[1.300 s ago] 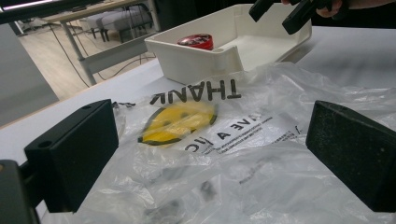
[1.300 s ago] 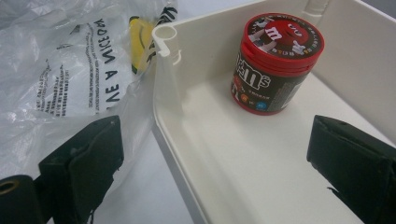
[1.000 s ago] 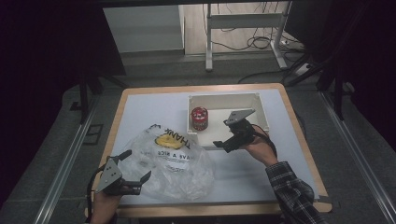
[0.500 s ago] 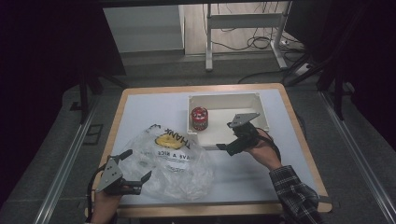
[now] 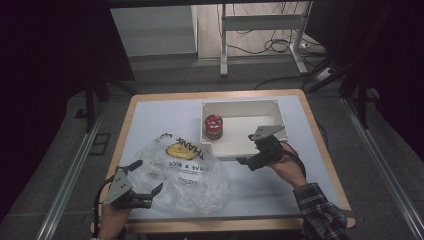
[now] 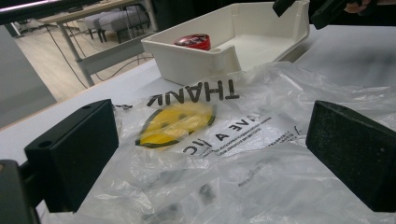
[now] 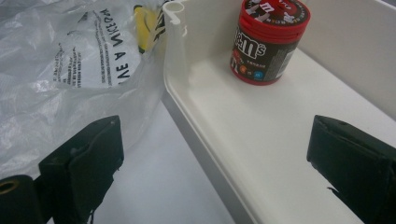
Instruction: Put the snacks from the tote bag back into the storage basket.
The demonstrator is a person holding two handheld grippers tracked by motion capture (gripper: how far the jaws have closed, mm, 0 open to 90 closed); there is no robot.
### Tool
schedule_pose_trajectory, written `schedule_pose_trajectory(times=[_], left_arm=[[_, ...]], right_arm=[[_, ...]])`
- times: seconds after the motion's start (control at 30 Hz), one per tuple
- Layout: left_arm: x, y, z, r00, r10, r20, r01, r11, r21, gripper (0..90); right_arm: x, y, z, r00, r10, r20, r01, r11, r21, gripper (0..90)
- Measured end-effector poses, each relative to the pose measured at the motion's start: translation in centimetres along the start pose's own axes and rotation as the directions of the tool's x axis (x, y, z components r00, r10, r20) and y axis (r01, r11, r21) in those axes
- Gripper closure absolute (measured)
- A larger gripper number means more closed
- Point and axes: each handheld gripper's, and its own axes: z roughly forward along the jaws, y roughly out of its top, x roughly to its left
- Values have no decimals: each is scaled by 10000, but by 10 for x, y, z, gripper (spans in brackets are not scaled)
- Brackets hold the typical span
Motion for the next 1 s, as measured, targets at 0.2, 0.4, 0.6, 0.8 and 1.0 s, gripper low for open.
schedule_pose_trajectory(times=[0.2,0.4,0.6,0.8,1.0], left_arm=[[0,0,0,10000,18,3,-18,10000,9,24],[0,0,0,10000,68,20,-68,10000,29,26],[0,0,0,9999,111,36,-111,9999,61,26],[-1,0,0,10000,58,29,-58,10000,11,27],[0,0,0,9999,107,14,-108,9999,55,26]], right_arm=[[0,-5,-4,10000,61,27,-61,10000,41,42],[0,-11,-8,9999,114,122,-116,9999,110,42],[1,-16,-13,9996,185,219,-187,9998,109,42],[2,-22,-18,9993,256,284,-257,9997,61,42],[4,-29,-23,9988,341,339,-344,9994,85,42]])
